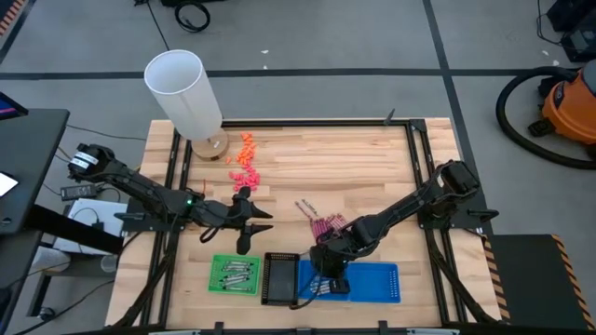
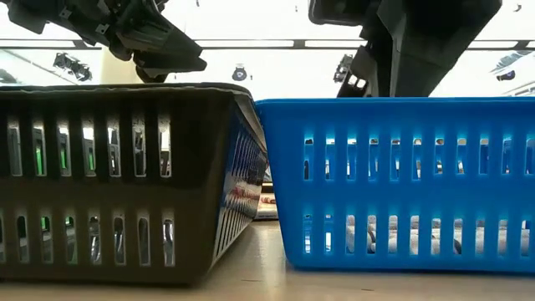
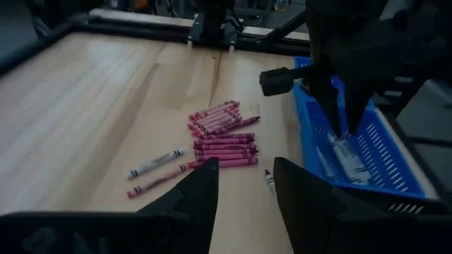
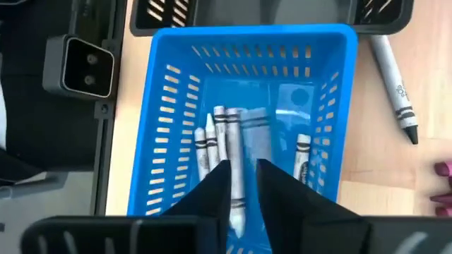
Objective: Sort crayons
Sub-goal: Put the white crayon into the left blue bin, then put the pink crayon into the black bin
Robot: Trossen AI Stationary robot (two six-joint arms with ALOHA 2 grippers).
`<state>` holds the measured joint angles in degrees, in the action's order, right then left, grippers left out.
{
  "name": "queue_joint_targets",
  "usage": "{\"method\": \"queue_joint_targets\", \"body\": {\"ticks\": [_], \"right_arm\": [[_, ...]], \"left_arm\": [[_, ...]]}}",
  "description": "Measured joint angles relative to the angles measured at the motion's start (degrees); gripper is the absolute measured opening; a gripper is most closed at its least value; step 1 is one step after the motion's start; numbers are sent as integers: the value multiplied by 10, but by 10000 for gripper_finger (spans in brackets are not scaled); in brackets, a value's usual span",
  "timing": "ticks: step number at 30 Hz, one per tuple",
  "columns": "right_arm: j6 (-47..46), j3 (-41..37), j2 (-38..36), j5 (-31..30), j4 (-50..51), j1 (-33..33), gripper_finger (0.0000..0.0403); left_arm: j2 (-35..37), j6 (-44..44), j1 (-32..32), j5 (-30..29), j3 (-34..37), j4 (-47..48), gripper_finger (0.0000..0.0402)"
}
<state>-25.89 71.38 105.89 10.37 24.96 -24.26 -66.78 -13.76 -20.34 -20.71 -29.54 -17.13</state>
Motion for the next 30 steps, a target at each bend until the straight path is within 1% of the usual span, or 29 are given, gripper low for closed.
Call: {"method": "queue_joint_targets", "body": {"ticks": [4, 6, 9, 11, 17, 25, 30], "right_arm": [[14, -2, -7, 28, 8, 20, 111], [27, -2, -20, 26, 8, 32, 120], [59, -2, -36, 6, 8, 52, 124], [79, -2, -43, -21, 9, 67, 123], [154, -2, -39, -103, 12, 111, 122], [225, -5, -38, -165, -15, 159, 122], [252, -51, -39, -179, -82, 188, 122]], "left_arm": [[0, 61, 0, -2, 0, -3, 146], [0, 90, 0, -2, 0, -12, 146], [0, 121, 0, -2, 0, -29, 146], [0, 129, 0, -2, 0, -34, 146], [0, 118, 0, -2, 0, -32, 146], [0, 79, -1, 0, 0, 4, 146], [0, 84, -1, 0, 0, 17, 146]]}}
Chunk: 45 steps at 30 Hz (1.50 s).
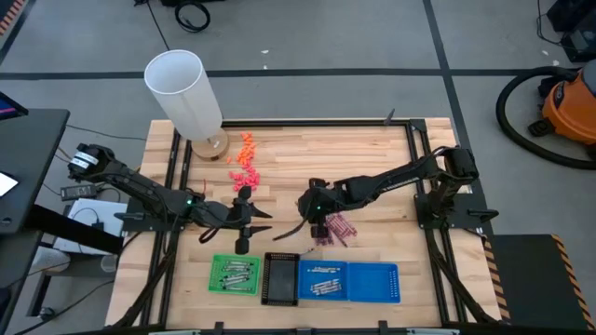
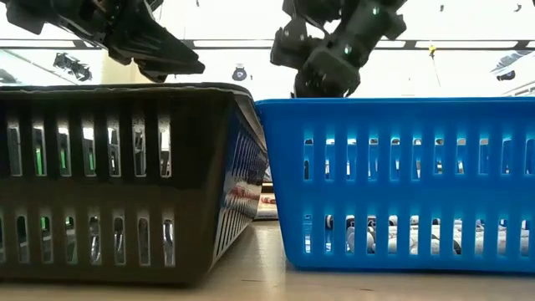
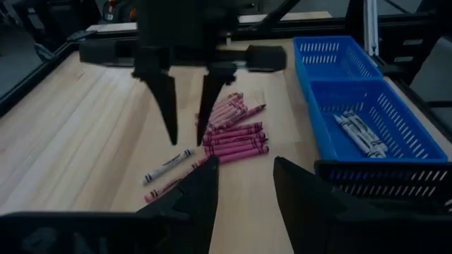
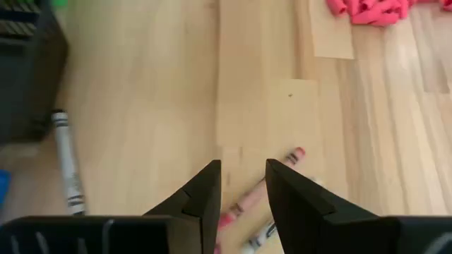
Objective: Sort crayons
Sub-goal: Put the pink crayon into the black bin
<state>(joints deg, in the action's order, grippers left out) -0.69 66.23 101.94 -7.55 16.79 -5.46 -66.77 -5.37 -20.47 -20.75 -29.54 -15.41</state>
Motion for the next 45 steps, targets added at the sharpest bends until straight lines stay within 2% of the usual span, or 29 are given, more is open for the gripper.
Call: {"method": "queue_joint_targets", "body": {"ticks": [4, 8, 21, 37, 45], "right_arm": [[9, -46, -1, 3, -61, 20, 122], [9, -77, -1, 12, -110, 40, 122], [4, -125, -5, -3, -142, 87, 122], [-57, -280, -99, -8, -357, 77, 122], [-73, -324, -124, -58, -398, 38, 122]], "left_arm": [[0, 6, 3, 0, 0, 12, 146], [-5, -11, 31, 26, 0, 36, 146], [-108, -19, 131, 131, -27, 37, 146], [-240, 55, 181, 221, -166, 135, 146], [-298, 103, 201, 243, -240, 181, 146]]}}
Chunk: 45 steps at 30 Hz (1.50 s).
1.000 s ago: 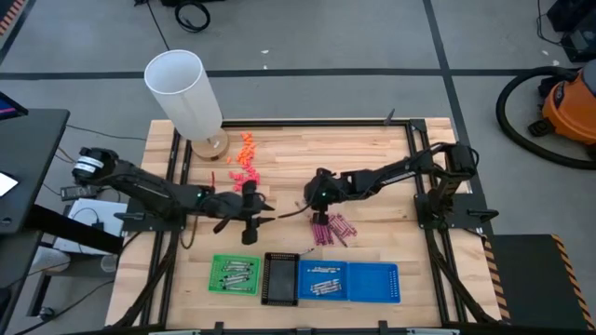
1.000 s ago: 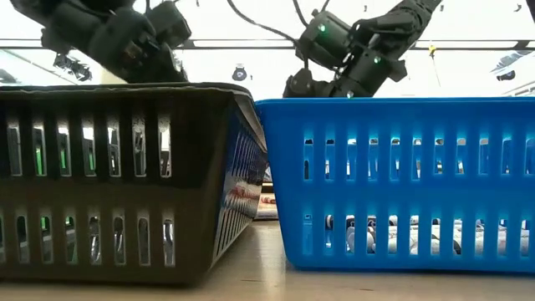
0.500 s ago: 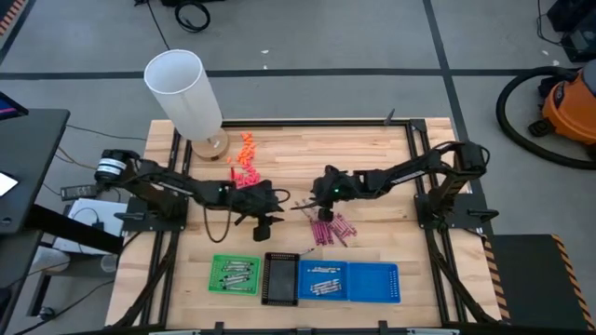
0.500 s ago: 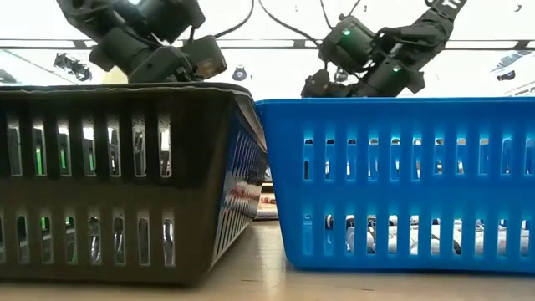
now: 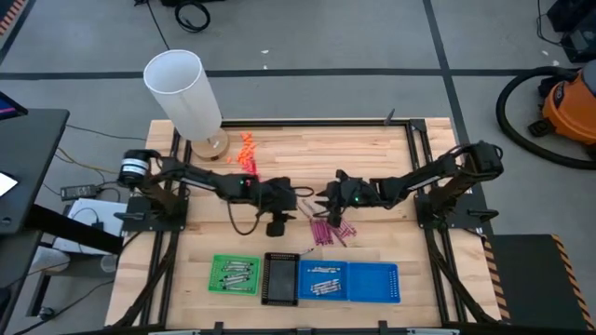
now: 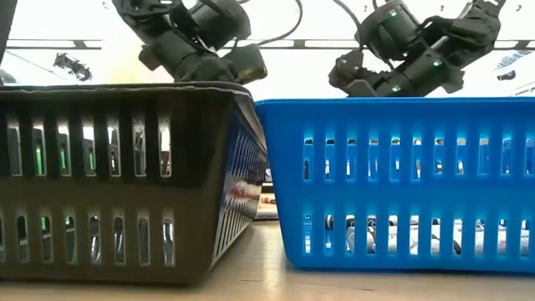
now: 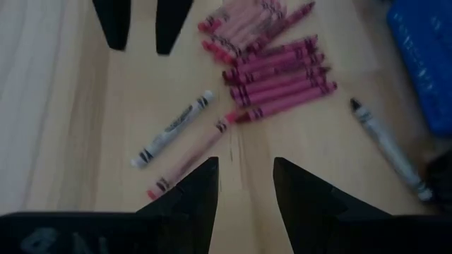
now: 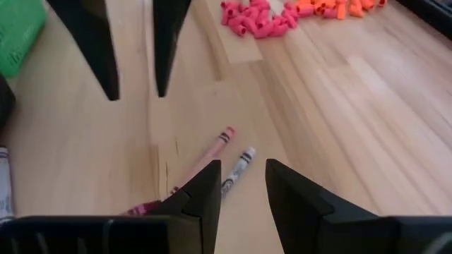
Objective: Sort crayons
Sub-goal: Put the pink crayon into the black bin
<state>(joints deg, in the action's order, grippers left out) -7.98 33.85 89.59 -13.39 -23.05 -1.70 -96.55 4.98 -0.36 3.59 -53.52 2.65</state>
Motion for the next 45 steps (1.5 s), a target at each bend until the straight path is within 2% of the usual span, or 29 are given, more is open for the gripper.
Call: {"method": "queue_joint_targets", "body": {"ticks": [5, 7, 13, 15, 17, 19, 29, 37, 45], "right_arm": [[-4, -23, -12, -32, -16, -18, 122], [-4, -32, -20, -32, -14, -18, 122], [-13, -44, -18, -20, -34, -18, 122], [-13, -48, -19, -20, -38, -21, 122], [-15, -47, -14, -17, -49, -23, 122], [-14, -49, -16, -18, -51, -25, 122], [-14, -47, -26, -18, -69, -25, 122], [-15, -47, -26, -17, -71, -26, 122], [-15, -47, -26, -15, -70, -27, 122]], "left_arm": [[-34, 36, 12, 13, -28, 22, 146], [-55, 57, 17, 13, -42, -8, 146], [-75, 111, 33, 13, -34, -17, 146], [-90, 116, 39, 13, -35, -43, 146], [-89, 111, 45, 12, -29, -17, 146], [-101, 110, 48, 11, -34, -46, 146], [-105, 112, 47, 12, -32, -42, 146], [-105, 157, 47, 12, -33, -50, 146], [-105, 162, 57, 12, -33, -41, 146]]}}
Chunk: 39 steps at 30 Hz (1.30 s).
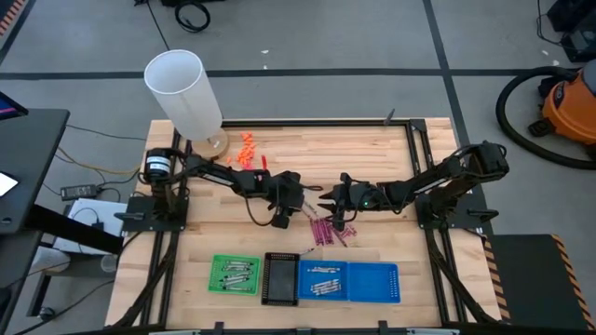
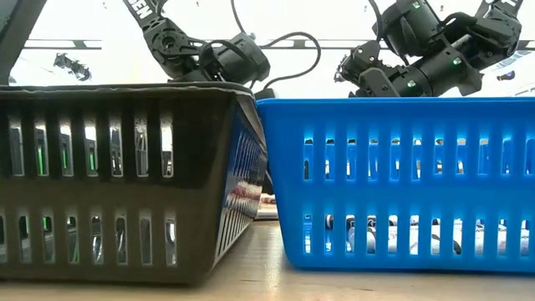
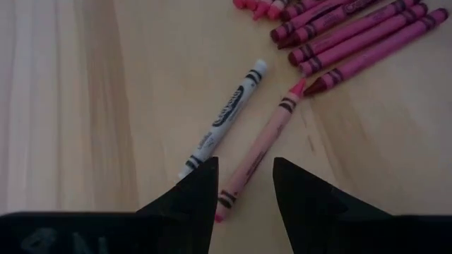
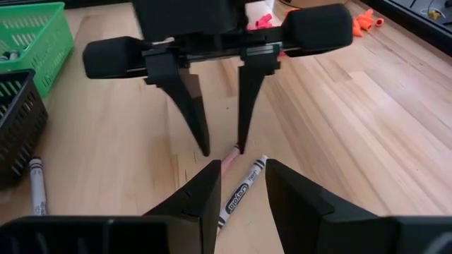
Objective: Sort crayons
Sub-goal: Put the pink crayon into the black bin
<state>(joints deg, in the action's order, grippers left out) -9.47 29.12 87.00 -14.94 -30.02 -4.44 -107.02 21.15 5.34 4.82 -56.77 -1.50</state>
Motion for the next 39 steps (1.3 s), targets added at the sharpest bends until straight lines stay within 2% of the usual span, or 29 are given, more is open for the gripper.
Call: {"method": "queue_joint_targets", "body": {"ticks": [7, 11, 17, 23, 30, 35, 39], "right_arm": [[0, 0, 0, 0, -4, -10, 122], [0, 0, 0, 0, -9, -11, 122], [0, 0, 0, 0, -12, -11, 122], [-3, 0, 0, -5, -7, -11, 122], [-28, 0, 0, -47, 29, -4, 122], [-30, 0, 0, -50, 31, -4, 122], [-30, 0, 0, -53, 30, -4, 122]], "left_arm": [[-6, -7, 12, 1, 0, 7, 146], [-24, -16, 17, 31, -1, 6, 146], [-33, -18, 13, 32, -3, 3, 136], [-34, -19, 12, 34, -2, 13, 93], [-35, -31, 9, 40, -2, 20, 20], [-18, -36, 0, 31, -1, 35, 13], [25, -52, -3, 39, 5, 108, 16]]}}
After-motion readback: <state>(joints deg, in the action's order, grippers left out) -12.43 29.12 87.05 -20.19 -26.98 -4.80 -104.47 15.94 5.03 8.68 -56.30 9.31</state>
